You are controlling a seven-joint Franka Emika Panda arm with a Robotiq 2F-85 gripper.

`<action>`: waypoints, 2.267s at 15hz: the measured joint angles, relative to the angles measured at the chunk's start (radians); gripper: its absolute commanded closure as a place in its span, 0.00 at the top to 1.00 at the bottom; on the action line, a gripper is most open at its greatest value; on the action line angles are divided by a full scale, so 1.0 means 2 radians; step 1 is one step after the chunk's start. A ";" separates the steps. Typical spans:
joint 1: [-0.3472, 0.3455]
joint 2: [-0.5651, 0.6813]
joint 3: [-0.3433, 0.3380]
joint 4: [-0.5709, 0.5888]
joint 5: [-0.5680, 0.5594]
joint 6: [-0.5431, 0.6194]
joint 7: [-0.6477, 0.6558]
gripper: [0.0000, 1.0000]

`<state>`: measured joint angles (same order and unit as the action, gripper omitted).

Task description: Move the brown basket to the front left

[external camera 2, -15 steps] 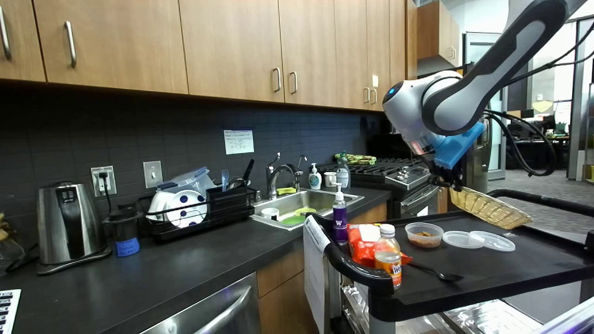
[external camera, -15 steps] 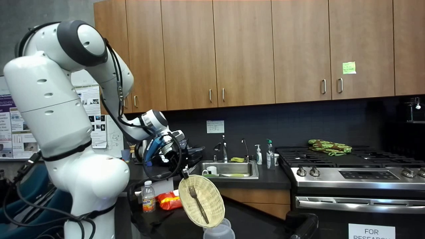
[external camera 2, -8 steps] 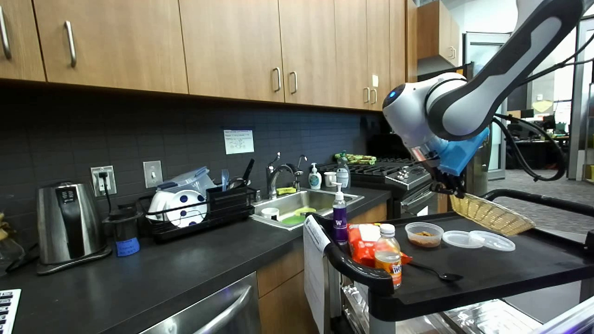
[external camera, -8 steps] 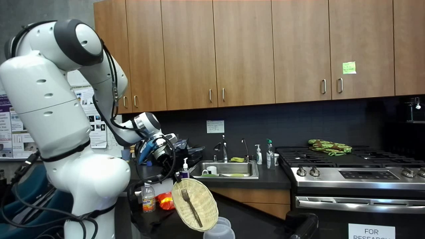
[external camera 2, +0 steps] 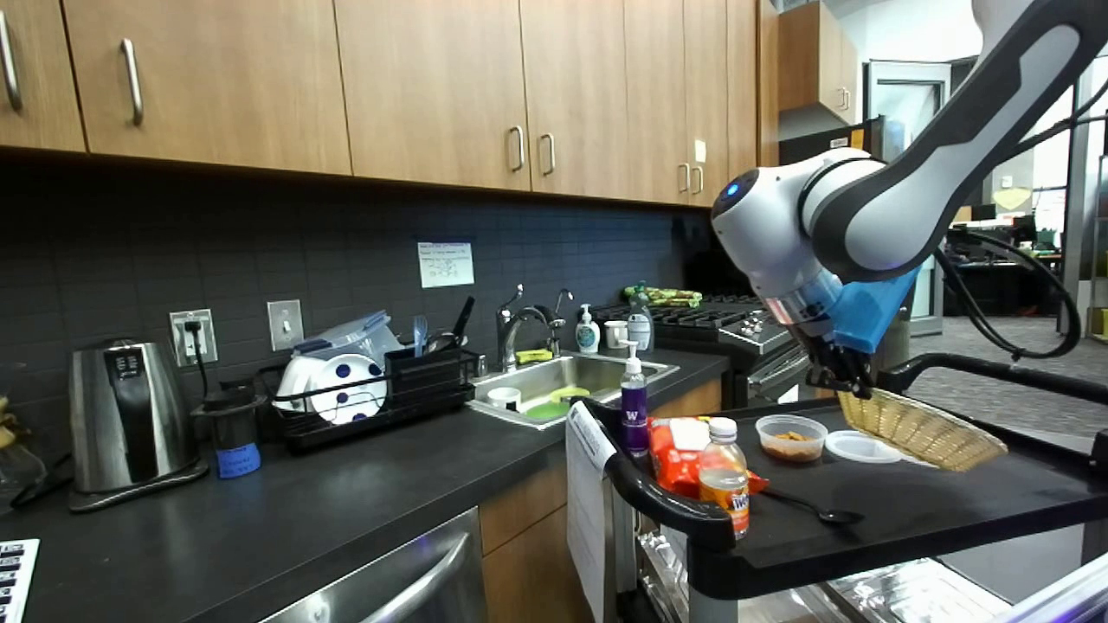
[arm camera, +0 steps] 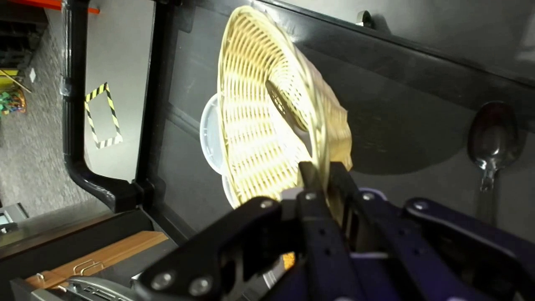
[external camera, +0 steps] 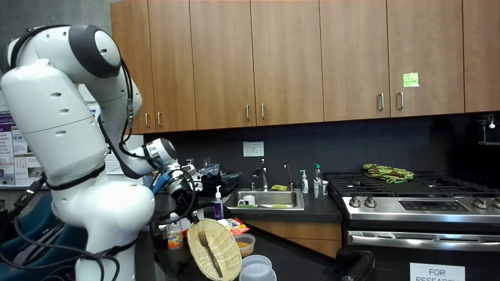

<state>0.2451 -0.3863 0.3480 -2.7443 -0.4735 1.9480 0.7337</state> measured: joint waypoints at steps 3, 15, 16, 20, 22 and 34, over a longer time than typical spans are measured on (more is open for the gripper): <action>0.001 0.008 0.010 -0.011 0.001 0.024 0.000 0.03; 0.008 0.080 0.033 -0.015 0.017 0.128 0.002 0.51; 0.009 0.084 0.034 -0.015 0.023 0.131 0.002 0.58; 0.017 0.097 0.034 -0.015 0.055 0.149 0.002 0.84; 0.019 0.096 0.034 -0.013 0.076 0.156 0.001 0.98; 0.009 -0.023 -0.029 -0.013 0.190 0.140 -0.111 1.00</action>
<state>0.2626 -0.4323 0.2900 -2.7708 -0.0927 2.2276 0.5127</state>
